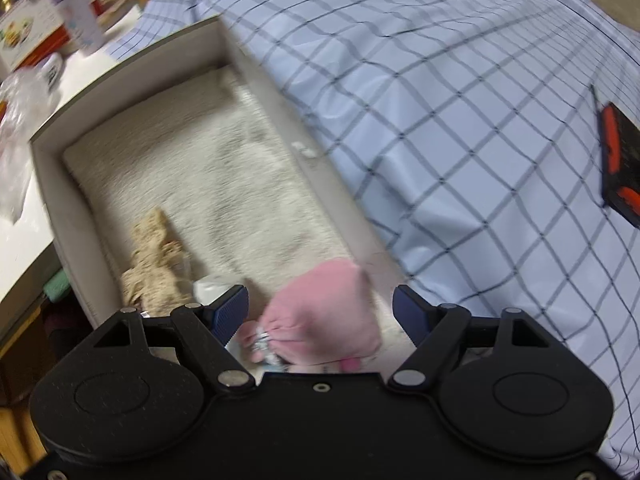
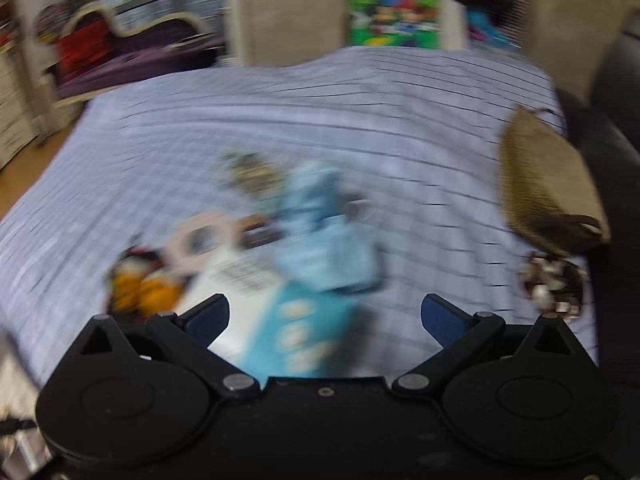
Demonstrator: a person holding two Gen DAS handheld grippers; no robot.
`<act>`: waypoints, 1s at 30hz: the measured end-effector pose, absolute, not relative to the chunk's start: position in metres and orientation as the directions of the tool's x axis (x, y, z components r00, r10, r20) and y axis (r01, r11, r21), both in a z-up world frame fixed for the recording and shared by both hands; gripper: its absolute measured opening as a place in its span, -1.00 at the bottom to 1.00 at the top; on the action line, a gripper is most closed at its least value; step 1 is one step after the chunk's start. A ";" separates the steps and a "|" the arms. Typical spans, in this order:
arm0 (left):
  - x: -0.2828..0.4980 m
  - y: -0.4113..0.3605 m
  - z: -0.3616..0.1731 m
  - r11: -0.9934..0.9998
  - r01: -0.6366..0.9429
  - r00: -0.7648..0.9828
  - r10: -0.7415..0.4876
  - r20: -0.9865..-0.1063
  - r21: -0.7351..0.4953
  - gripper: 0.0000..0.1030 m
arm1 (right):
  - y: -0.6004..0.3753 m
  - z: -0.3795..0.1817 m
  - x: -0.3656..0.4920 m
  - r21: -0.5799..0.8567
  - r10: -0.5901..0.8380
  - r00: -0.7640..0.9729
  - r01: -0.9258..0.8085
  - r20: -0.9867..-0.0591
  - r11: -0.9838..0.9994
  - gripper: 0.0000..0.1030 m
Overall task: Organize soft objects
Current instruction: 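Move the right tool toward the blue face masks while the left tool moves toward the striped cloth roll, then grasp a blue face mask with the right tool while the left tool grasps the yellow-white striped cloth roll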
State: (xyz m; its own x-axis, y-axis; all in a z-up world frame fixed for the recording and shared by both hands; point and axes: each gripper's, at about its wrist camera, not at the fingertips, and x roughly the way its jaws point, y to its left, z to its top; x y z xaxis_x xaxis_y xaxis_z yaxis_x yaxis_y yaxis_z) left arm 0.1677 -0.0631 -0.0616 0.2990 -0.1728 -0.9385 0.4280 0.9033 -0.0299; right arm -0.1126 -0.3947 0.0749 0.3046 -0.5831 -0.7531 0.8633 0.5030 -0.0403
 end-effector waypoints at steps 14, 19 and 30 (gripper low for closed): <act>0.123 -0.143 -0.032 0.804 0.593 0.305 -0.274 -0.912 -0.043 0.46 | -0.509 0.008 -0.099 0.105 -0.431 0.302 0.900 -0.851 0.423 0.99; 0.112 -0.174 -0.007 0.751 0.659 0.313 -0.327 -0.892 -0.045 0.46 | -0.517 -0.015 -0.068 0.111 -0.391 0.312 0.881 -0.866 0.459 0.99; 0.096 -0.263 0.036 0.642 0.762 0.293 -0.464 -0.836 -0.090 0.77 | -0.522 -0.042 -0.059 0.081 -0.359 0.279 0.874 -0.891 0.478 0.06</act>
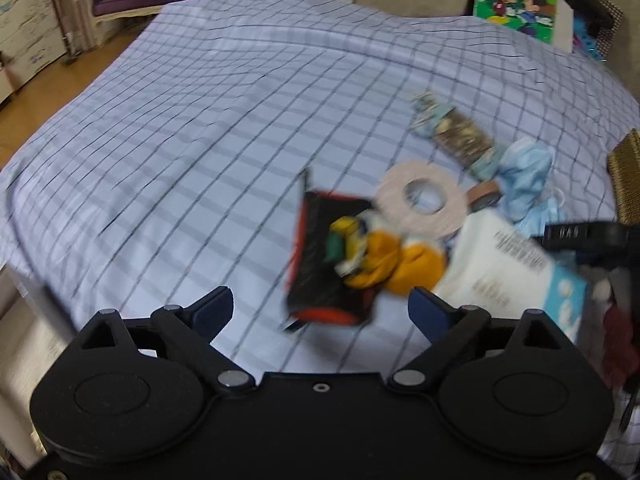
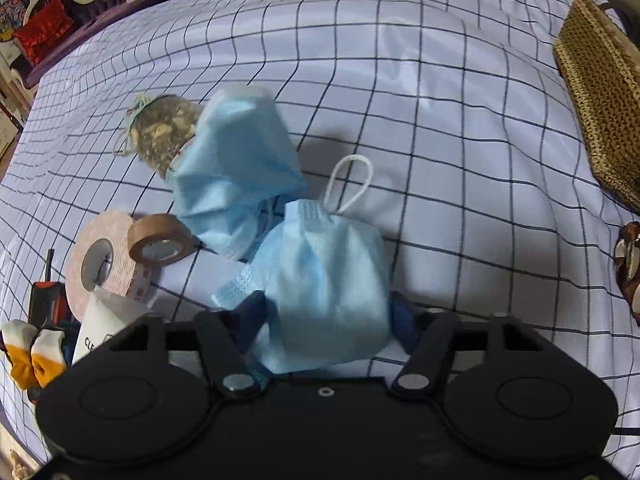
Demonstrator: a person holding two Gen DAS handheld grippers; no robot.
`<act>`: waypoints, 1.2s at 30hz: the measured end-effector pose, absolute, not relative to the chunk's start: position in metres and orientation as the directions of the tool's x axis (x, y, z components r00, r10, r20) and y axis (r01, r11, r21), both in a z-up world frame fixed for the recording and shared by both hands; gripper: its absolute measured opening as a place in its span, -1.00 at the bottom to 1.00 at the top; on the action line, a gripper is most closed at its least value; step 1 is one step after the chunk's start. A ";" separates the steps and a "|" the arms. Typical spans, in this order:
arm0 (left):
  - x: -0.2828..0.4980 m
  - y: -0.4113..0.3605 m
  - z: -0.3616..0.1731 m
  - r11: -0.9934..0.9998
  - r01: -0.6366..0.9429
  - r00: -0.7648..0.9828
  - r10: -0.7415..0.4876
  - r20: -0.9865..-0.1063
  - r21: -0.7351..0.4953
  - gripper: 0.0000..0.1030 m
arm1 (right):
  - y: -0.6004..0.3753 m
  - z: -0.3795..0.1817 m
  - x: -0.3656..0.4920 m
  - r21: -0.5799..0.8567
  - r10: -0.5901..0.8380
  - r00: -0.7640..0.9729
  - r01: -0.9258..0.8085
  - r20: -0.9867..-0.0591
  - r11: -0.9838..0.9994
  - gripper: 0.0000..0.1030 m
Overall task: Organize soft objects
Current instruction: 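Grasp a blue face mask with the right tool while the left tool grasps the yellow-white striped cloth roll, then carry the blue mask and striped cloth roll over the white box with both tools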
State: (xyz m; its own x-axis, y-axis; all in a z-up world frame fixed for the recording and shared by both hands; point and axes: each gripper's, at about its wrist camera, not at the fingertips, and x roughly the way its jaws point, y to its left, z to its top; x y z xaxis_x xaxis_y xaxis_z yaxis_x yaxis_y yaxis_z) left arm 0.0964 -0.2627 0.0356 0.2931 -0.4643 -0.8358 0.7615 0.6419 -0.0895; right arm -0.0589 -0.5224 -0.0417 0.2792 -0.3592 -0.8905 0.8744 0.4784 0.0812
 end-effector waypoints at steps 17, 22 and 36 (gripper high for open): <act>0.084 -0.351 0.006 0.632 0.775 0.318 -0.385 -0.866 0.003 0.77 | -0.528 -0.043 -0.092 0.106 -0.370 0.306 0.875 -0.877 0.473 0.09; 0.083 -0.357 -0.003 0.626 0.779 0.327 -0.356 -0.876 0.036 0.77 | -0.528 -0.044 -0.093 0.116 -0.367 0.318 0.870 -0.874 0.478 0.13; 0.072 -0.348 0.006 0.631 0.772 0.242 -0.401 -0.884 -0.074 0.07 | -0.537 -0.035 -0.110 0.112 -0.394 0.310 0.886 -0.865 0.451 0.17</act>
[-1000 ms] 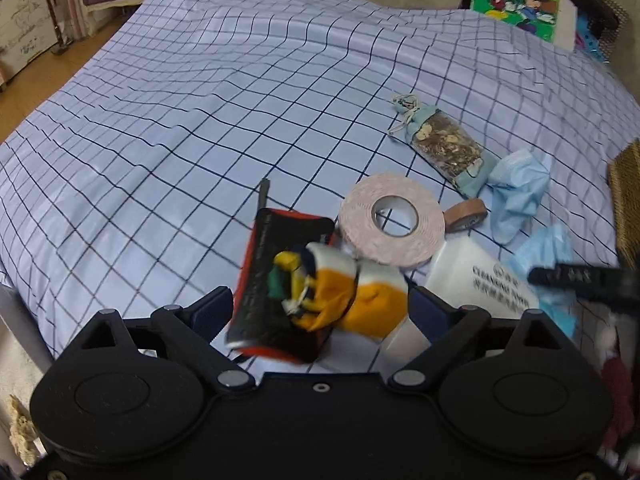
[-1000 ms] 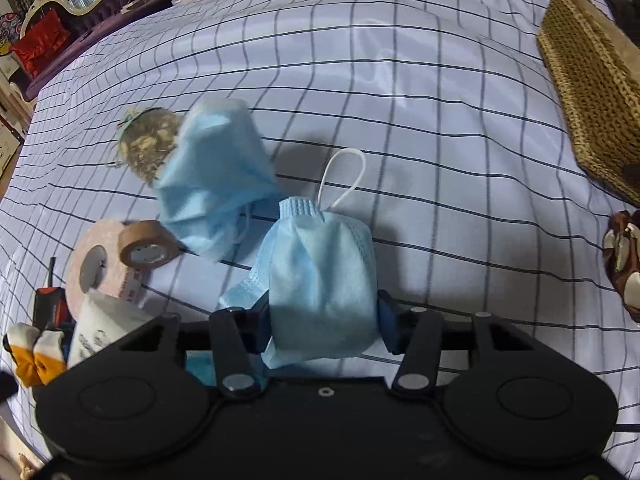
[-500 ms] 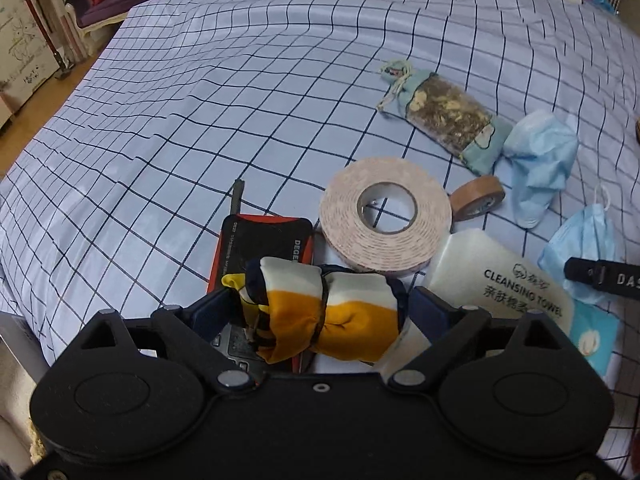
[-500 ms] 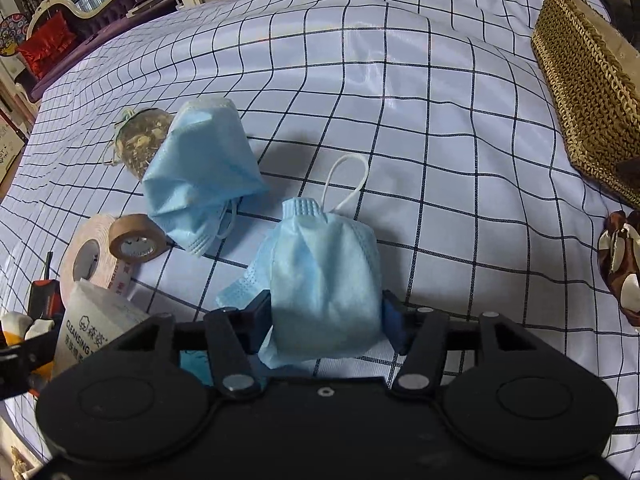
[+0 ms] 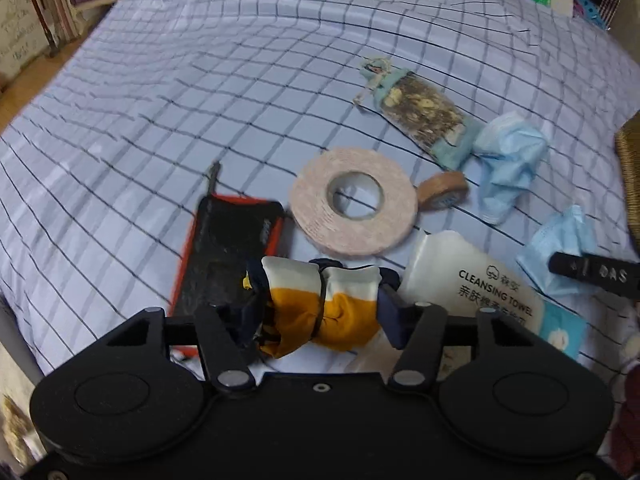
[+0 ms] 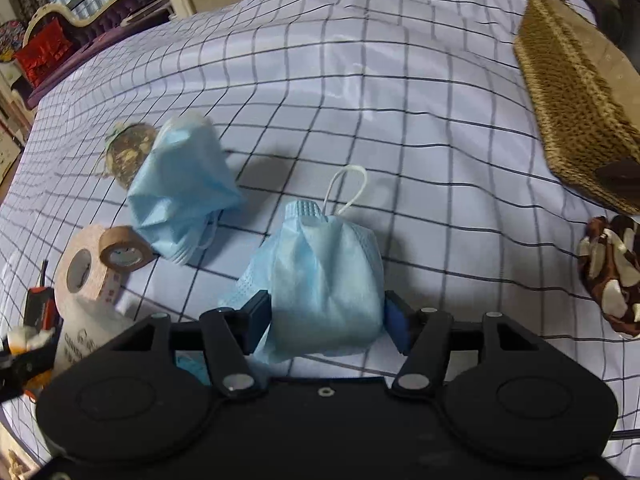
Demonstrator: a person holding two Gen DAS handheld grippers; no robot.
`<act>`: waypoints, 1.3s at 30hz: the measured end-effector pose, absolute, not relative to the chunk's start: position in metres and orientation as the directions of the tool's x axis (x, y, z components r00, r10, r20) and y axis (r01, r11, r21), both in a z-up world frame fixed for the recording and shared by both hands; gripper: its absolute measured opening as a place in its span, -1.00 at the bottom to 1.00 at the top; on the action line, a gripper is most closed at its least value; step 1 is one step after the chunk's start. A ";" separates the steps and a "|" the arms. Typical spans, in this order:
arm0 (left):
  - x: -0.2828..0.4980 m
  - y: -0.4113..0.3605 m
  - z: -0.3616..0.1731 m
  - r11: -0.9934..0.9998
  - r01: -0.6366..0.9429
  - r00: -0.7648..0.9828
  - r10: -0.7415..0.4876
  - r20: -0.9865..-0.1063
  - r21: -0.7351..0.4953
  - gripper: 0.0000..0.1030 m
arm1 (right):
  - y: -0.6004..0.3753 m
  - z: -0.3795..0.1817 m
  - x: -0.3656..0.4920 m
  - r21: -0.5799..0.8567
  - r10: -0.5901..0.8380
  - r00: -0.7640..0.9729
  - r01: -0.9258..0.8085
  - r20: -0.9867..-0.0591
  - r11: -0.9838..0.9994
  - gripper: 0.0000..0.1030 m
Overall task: Organize soft objects
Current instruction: 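Carry the blue mask and striped cloth roll over the white box with both tools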
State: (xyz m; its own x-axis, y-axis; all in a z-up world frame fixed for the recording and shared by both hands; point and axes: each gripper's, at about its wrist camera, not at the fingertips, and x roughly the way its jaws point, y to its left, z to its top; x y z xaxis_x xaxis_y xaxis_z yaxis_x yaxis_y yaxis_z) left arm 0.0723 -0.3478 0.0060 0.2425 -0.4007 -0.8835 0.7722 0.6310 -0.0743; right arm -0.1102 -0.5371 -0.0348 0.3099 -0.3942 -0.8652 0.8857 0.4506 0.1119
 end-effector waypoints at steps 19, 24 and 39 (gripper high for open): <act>0.047 -0.284 0.009 0.640 0.741 0.156 -0.457 -0.876 -0.203 0.06 | -0.551 -0.047 -0.105 0.046 -0.399 0.250 0.889 -0.882 0.455 0.40; 0.053 -0.270 0.018 0.652 0.720 0.154 -0.483 -0.862 -0.237 0.06 | -0.550 -0.035 -0.118 0.104 -0.381 0.287 0.895 -0.879 0.434 -0.23; 0.100 -0.160 0.044 0.786 0.561 0.297 -0.483 -0.824 -0.259 0.06 | -0.438 0.062 -0.091 0.136 -0.422 0.469 0.777 -0.776 0.614 -0.18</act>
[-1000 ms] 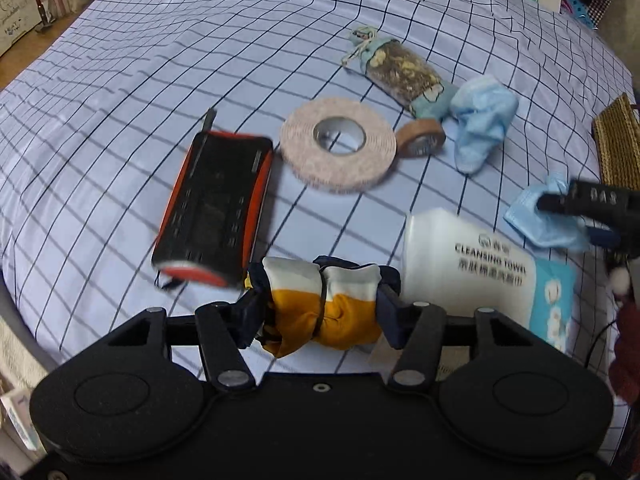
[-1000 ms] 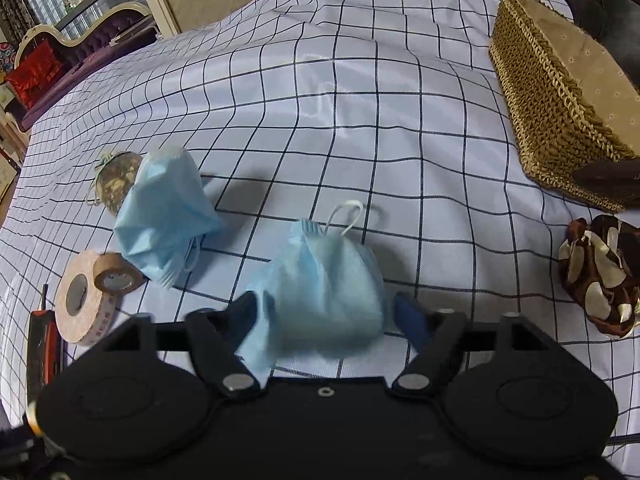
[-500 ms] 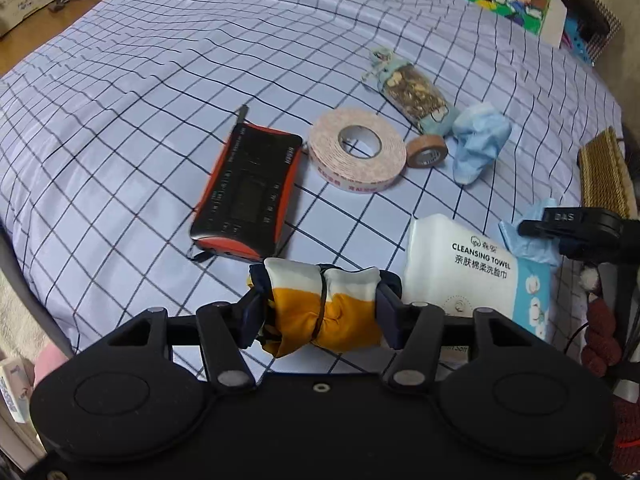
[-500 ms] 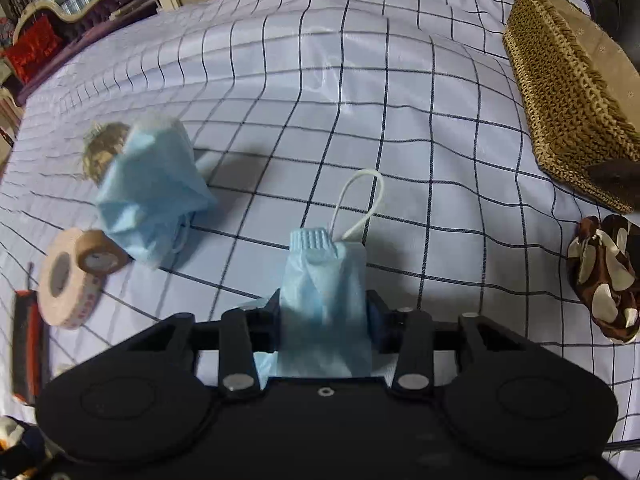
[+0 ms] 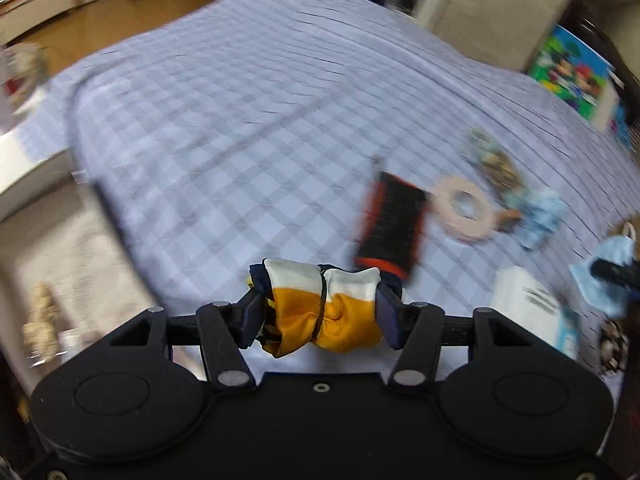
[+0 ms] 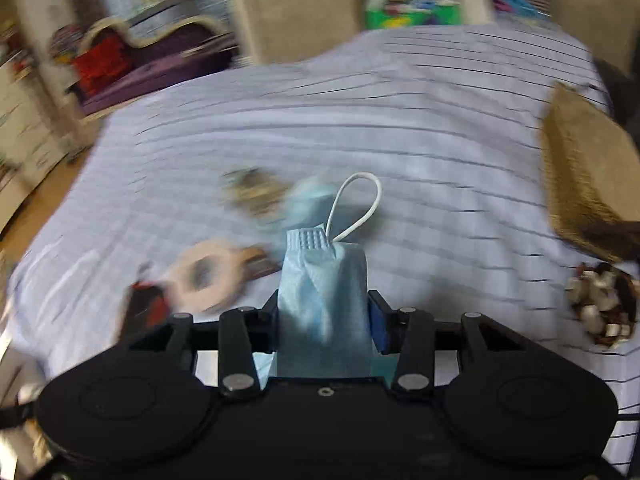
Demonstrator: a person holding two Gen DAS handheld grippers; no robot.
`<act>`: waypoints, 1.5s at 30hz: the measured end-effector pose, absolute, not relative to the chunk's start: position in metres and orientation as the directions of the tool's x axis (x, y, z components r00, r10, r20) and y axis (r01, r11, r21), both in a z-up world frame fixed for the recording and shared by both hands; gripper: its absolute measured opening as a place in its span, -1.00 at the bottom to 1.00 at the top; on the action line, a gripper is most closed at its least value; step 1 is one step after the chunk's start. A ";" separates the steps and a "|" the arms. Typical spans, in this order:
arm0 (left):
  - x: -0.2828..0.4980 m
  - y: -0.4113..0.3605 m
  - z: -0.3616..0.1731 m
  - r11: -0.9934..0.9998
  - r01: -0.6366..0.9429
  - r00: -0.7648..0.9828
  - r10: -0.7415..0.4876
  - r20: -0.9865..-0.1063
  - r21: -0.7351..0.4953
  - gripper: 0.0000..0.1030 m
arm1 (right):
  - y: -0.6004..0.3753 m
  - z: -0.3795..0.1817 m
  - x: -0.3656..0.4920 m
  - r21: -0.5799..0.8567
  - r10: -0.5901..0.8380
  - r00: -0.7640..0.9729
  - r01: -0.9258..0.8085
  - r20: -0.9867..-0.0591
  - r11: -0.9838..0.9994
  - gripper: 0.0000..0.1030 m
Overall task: Organize soft objects
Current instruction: 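Carry the blue mask and striped cloth roll over the white box with both tools, then open the left tool to drop the cloth roll while the right tool releases the mask into the box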
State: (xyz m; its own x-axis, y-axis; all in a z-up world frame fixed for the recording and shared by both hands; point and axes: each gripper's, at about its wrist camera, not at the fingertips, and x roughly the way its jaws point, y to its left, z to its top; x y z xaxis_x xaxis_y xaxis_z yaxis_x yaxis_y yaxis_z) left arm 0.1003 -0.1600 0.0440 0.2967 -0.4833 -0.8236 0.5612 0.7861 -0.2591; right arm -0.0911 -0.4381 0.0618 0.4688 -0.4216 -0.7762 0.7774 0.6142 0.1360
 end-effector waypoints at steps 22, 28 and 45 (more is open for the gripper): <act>0.235 0.023 -0.045 0.993 0.045 0.441 -0.114 -0.890 -0.105 0.15 | -0.141 -0.013 0.123 0.249 0.137 0.453 0.198 -0.881 0.948 -0.07; 0.236 0.022 -0.040 0.998 0.025 0.493 -0.065 -0.867 -0.060 0.25 | -0.117 -0.024 0.130 0.203 0.107 0.446 0.173 -0.889 0.964 0.55; 0.237 0.019 -0.052 0.996 0.057 0.433 -0.089 -0.897 -0.071 0.45 | -0.132 -0.029 0.117 0.186 0.073 0.438 0.221 -0.896 0.957 0.63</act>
